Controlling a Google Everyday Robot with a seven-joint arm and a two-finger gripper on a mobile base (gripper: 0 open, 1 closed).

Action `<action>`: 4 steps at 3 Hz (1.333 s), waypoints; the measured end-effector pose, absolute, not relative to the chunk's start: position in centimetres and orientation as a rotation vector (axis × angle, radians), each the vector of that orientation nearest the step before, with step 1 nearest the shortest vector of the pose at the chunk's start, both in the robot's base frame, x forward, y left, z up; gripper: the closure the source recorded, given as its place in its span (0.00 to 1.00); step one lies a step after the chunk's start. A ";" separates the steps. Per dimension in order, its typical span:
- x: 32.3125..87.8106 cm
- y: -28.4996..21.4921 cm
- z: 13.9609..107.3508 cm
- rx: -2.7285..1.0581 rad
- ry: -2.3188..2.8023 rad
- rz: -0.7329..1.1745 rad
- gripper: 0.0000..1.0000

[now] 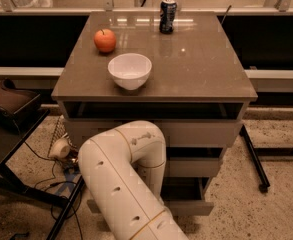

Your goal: Close bottom drawer

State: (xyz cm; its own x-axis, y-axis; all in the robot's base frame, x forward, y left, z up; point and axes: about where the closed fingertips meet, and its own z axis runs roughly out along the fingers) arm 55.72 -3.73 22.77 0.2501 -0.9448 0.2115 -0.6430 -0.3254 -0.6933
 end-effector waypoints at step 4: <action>59.2 -2.2 18.7 -2.034 1.428 -0.839 1.00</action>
Offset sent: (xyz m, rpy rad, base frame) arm 0.0082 0.0002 0.0053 0.0025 -0.0367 -0.0014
